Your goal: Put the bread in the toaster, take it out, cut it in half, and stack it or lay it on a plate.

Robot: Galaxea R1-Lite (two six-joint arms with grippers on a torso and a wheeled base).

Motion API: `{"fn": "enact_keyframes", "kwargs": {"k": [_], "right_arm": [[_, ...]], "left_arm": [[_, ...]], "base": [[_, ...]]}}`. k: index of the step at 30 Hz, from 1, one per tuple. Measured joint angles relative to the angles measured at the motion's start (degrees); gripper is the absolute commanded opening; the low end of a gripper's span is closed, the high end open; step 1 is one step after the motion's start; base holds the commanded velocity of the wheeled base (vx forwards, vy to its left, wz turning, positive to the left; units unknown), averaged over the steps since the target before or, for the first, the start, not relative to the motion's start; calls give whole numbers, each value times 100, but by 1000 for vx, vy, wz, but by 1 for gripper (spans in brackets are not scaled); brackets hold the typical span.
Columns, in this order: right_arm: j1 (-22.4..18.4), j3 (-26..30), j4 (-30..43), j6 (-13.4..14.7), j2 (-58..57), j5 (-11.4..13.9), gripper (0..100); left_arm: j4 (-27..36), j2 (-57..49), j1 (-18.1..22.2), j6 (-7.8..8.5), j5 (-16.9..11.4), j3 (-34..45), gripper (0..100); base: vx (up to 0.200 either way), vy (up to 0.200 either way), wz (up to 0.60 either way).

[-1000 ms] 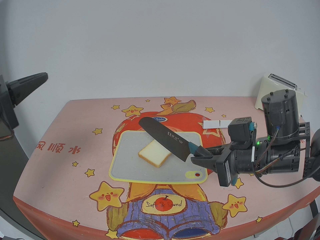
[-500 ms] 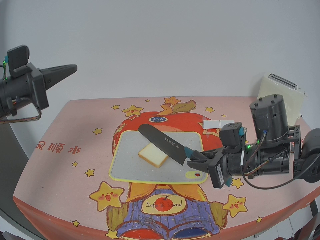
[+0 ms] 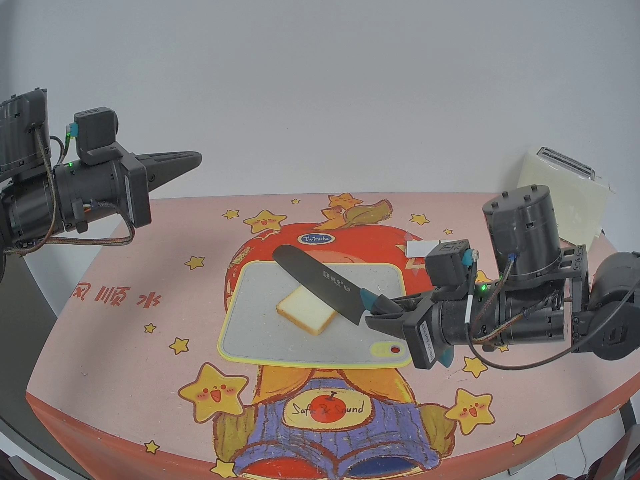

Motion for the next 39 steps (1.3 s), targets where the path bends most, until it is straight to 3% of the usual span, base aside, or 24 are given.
{"fn": "enact_keyframes", "kwargs": {"k": [31, 39], "right_arm": [[-99, 45, -232, -21, 343, -16, 0], [-94, 106, -234, -18, 343, -16, 0]], "left_arm": [[-41, 383, 85, 22, -123, 132, 0], [-235, 472, 72, 44, -282, 267, 0]], "base": [[0, 0, 0], [0, 0, 0]]}}
